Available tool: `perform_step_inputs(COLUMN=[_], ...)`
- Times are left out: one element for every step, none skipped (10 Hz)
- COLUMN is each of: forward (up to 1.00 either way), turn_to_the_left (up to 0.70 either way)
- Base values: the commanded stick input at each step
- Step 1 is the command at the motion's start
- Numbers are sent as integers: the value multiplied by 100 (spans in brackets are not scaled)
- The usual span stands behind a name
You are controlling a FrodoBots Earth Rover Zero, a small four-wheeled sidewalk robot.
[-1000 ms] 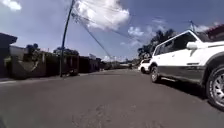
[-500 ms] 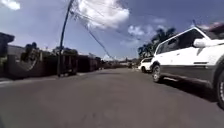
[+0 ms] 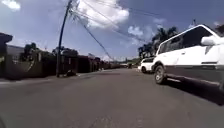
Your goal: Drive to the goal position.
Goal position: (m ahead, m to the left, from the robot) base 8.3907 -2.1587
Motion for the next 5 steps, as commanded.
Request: perform_step_inputs(forward=[45,45,45,45,45], turn_to_the_left=[0,0,0,0,0])
